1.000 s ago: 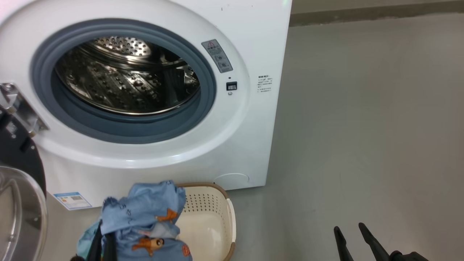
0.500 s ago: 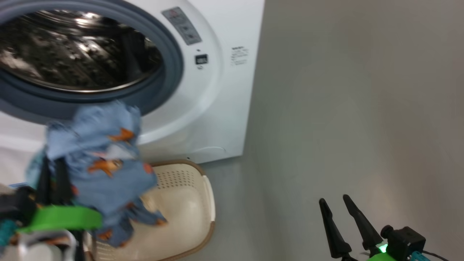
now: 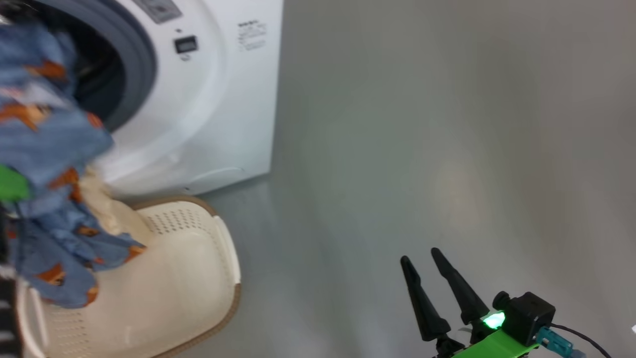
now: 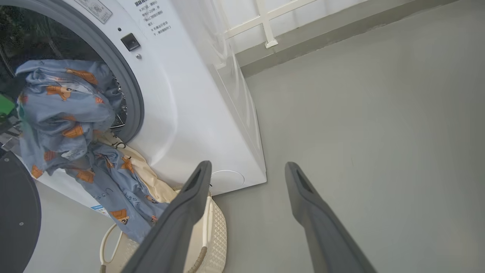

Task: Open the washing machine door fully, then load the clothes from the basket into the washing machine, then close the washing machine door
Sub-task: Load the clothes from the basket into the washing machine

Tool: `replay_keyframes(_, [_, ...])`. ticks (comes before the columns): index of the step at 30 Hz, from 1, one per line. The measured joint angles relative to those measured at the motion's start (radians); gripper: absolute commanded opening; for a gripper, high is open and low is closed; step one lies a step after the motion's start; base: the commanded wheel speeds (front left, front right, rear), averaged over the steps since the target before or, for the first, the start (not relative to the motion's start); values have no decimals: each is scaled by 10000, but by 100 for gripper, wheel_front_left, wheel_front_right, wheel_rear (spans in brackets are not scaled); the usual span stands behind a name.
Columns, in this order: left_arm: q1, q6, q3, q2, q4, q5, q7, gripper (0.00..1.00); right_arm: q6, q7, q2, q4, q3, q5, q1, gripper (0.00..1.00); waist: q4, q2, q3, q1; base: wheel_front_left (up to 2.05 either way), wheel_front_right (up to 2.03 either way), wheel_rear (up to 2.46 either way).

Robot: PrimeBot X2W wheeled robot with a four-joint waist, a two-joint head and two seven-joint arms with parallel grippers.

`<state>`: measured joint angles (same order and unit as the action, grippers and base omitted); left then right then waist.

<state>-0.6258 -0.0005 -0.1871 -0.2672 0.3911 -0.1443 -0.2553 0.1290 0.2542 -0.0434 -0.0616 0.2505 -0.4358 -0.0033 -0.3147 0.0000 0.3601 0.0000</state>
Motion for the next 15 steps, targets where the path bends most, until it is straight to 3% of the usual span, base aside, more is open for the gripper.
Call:
replay_keyframes(9, [-3003, -148, -165, -1191, 2646, -17, 105, 0, 0, 0, 4, 174, 895, -161, -269, 100, -720, 0, 1338, 0, 0, 0, 0])
replay_keyframes(15, [-4873, -420, -82, -1847, 3505, 17, 180, 0, 0, 0, 12, 347, 1404, -199, -604, 100, -1083, 0, 2325, 1, 0, 0, 0])
